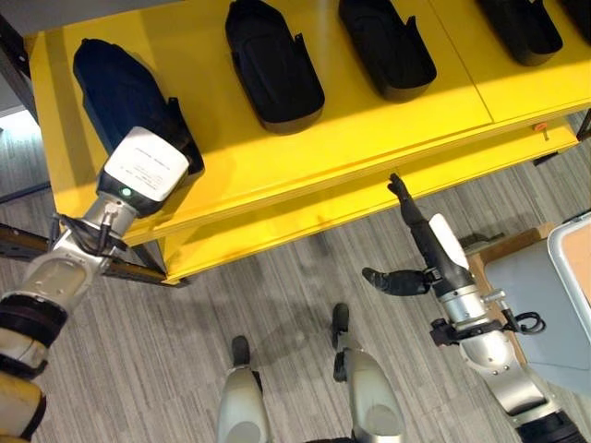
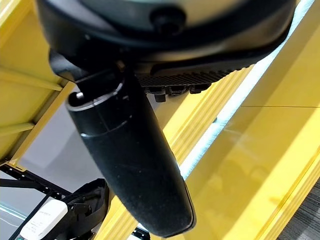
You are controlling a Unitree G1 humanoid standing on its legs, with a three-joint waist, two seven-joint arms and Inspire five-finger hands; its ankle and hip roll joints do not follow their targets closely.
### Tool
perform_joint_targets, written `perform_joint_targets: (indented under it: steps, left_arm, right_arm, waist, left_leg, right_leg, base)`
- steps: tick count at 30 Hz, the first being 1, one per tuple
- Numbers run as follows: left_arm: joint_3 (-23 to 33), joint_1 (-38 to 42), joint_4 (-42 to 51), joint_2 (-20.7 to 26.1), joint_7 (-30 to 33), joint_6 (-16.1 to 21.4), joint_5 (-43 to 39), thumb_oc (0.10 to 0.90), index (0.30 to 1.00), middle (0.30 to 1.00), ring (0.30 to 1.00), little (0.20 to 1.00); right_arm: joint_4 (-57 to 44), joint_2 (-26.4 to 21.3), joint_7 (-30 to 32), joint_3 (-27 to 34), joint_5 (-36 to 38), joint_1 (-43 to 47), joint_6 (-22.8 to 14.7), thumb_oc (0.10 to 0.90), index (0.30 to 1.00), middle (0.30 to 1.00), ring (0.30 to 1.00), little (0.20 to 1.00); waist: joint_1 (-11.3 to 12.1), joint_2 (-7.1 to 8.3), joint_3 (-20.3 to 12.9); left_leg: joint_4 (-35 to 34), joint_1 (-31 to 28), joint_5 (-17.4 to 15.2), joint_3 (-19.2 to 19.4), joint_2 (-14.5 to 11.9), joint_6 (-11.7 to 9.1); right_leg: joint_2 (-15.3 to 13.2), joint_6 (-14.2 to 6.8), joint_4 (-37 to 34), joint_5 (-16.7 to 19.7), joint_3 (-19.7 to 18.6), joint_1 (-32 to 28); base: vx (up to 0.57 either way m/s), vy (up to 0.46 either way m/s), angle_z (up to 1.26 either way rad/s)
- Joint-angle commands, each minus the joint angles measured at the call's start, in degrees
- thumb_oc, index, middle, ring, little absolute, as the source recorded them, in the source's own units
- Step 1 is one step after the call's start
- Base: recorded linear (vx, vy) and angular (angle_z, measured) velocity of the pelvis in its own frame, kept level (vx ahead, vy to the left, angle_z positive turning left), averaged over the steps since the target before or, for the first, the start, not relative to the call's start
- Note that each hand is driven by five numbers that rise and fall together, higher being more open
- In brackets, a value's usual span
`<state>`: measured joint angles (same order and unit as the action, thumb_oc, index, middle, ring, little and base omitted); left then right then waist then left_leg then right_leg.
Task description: Move parts from the plastic box to the shelf.
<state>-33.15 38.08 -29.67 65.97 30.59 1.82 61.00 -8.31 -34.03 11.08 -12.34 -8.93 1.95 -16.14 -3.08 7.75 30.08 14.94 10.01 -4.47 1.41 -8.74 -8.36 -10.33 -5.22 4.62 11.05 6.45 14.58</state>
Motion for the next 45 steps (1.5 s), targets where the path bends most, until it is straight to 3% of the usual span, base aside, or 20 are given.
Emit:
perform_joint_targets:
  steps: [1,19,32,45]
  left_arm:
    - [2.65,-6.12,-1.14,2.96,-2.05,0.92,-0.24,0.900,1.000,1.000,1.000,1.000]
    - [3.89,-9.43,4.91,12.36,-2.26,4.08,1.43,0.900,1.000,1.000,1.000,1.000]
    - [14.14,-17.27,8.16,9.31,-2.90,3.97,-2.09,0.900,1.000,1.000,1.000,1.000]
    - [20.00,-22.57,12.01,6.69,-3.03,5.26,-2.46,0.900,1.000,1.000,1.000,1.000]
  right_arm:
    - [-7.59,-2.71,2.53,6.32,0.73,0.96,-4.20,0.900,1.000,1.000,1.000,1.000]
    - [-7.41,-2.60,1.73,6.93,1.53,-0.20,-4.79,0.900,1.000,1.000,1.000,1.000]
    - [-7.09,-1.30,1.47,8.33,1.00,-0.39,-3.41,0.900,1.000,1.000,1.000,1.000]
    - [-6.98,0.02,0.80,9.86,0.75,-1.92,-2.48,0.900,1.000,1.000,1.000,1.000]
  waist:
    - [-0.07,0.14,-3.67]
    - [0.42,-2.43,-6.43]
    - [0.42,-3.73,-9.82]
    - [0.12,-4.60,-16.11]
  left_leg:
    - [-1.28,3.07,2.85,-1.87,1.22,2.39]
    - [-2.03,1.62,2.93,-2.12,1.97,2.37]
    - [-4.33,-1.33,3.36,-2.10,2.15,2.48]
    - [-9.28,-6.62,4.29,-1.35,1.47,2.68]
  right_leg:
    - [-6.55,-7.02,7.00,-5.65,-1.70,-1.15]
    - [-7.16,-7.25,7.08,-5.97,-1.33,-2.73]
    - [-7.24,-7.23,6.17,-6.64,-0.78,-5.30]
    - [-6.52,-7.36,2.36,-6.93,0.53,-10.24]
  base:
    - [0.00,0.000,0.00]
    - [0.00,0.000,0.00]
    - [0.01,0.000,0.00]
    - [0.06,-0.014,0.00]
